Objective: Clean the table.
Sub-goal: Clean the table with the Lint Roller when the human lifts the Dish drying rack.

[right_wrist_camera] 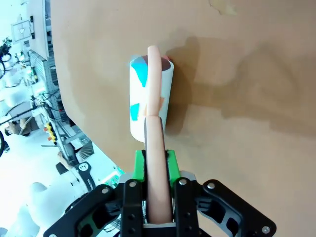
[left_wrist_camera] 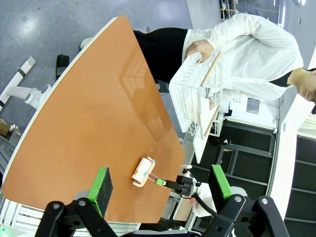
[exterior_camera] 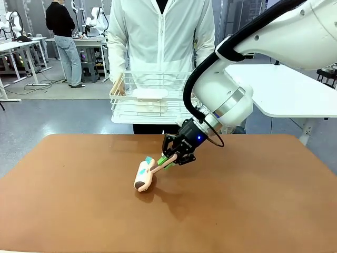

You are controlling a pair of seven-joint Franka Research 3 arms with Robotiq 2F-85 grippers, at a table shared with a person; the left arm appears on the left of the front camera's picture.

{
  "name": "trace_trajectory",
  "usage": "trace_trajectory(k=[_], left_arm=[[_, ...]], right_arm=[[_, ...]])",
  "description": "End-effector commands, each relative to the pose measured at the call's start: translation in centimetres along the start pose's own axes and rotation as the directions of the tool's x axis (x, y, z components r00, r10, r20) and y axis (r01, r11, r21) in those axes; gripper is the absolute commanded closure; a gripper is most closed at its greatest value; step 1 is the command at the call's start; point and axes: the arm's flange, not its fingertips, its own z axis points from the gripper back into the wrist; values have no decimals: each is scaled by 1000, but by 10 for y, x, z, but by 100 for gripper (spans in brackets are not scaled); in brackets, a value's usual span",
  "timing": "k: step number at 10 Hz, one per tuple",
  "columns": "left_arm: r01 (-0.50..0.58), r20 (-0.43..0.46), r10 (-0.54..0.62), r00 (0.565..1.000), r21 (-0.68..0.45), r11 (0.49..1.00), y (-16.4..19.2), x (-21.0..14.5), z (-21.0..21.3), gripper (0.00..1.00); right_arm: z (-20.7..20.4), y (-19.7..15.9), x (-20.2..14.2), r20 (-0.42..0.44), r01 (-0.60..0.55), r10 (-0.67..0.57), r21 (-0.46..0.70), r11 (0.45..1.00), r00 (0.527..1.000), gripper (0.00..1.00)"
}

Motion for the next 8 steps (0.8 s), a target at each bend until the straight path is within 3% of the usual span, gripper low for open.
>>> trace_trajectory(k=[1,2,4,6,8], left_arm=[[14,-2,-14,1000,-23,1000,1,2,3,0],[14,-2,-14,1000,-23,1000,1,2,3,0],[14,-2,-14,1000,-23,1000,1,2,3,0],[14,-2,-14,1000,-23,1000,1,2,3,0],[14,-2,-14,1000,-23,1000,1,2,3,0]], right_arm=[[49,24,-32,7,-62,63,-92,994,998,79],[95,32,-46,34,-65,69,-88,994,997,79],[177,25,-87,42,-36,48,-250,968,998,79],[228,2,-117,90,48,-18,-344,938,996,79],[271,-20,-147,116,138,-95,-471,871,989,79]])
